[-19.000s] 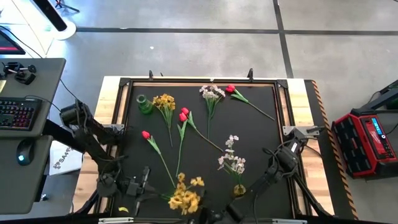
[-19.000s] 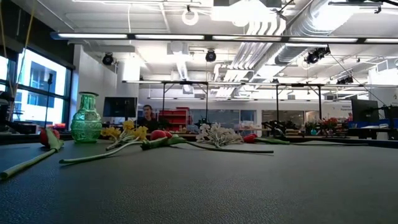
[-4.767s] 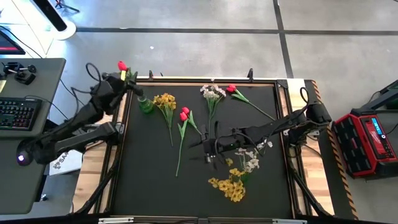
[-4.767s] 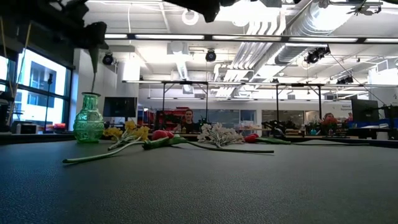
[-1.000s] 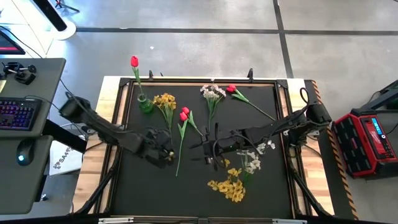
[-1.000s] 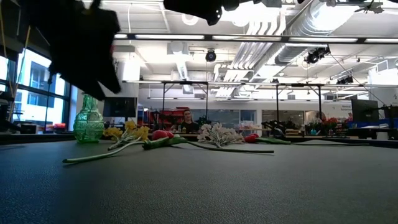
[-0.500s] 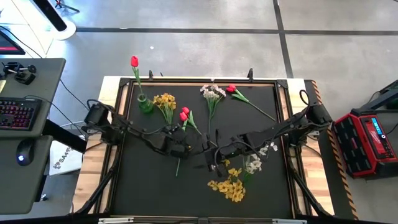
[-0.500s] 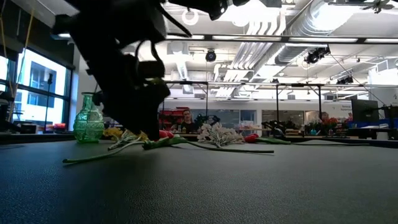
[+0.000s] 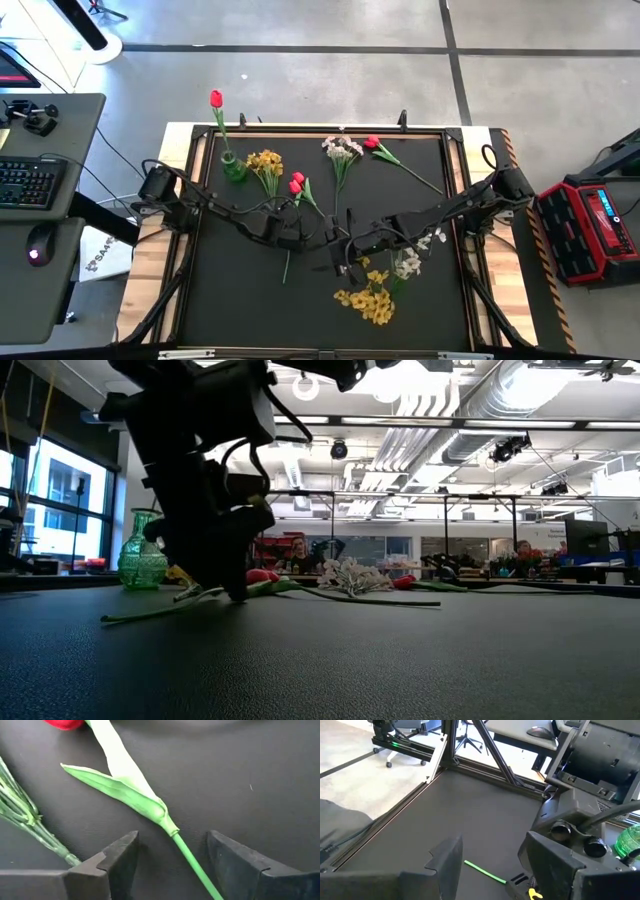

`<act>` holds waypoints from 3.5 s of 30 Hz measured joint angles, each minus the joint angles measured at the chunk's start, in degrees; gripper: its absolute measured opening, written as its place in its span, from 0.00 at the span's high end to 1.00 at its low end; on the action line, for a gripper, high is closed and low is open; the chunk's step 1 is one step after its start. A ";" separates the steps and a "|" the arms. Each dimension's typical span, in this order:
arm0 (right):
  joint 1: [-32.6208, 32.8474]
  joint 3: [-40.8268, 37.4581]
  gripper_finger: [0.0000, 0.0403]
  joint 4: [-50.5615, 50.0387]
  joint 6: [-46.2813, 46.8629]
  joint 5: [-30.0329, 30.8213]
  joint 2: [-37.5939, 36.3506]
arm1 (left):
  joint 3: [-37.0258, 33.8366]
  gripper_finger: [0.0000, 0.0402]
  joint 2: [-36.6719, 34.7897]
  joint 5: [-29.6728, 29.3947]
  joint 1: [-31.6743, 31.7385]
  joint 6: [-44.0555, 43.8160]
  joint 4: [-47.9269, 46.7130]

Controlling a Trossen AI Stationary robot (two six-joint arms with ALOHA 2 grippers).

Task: Sort flowers into vase by color
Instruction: Put the red tulip into the green vase

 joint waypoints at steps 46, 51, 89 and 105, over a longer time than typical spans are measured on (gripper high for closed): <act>0.55 0.00 0.49 0.06 1.02 -0.18 0.00 | -20.22 1.00 -38.83 -20.08 -8.16 20.70 22.93; 0.52 0.00 0.49 0.85 0.91 -0.15 0.00 | -20.70 1.00 -42.60 -26.52 -7.75 29.15 28.76; -0.27 0.00 0.49 1.68 1.31 0.47 0.00 | -49.81 1.00 -81.20 -22.81 25.53 89.48 82.88; -0.24 0.00 0.49 1.73 1.31 0.37 0.00 | -55.05 1.00 -81.14 -14.90 38.87 73.21 82.43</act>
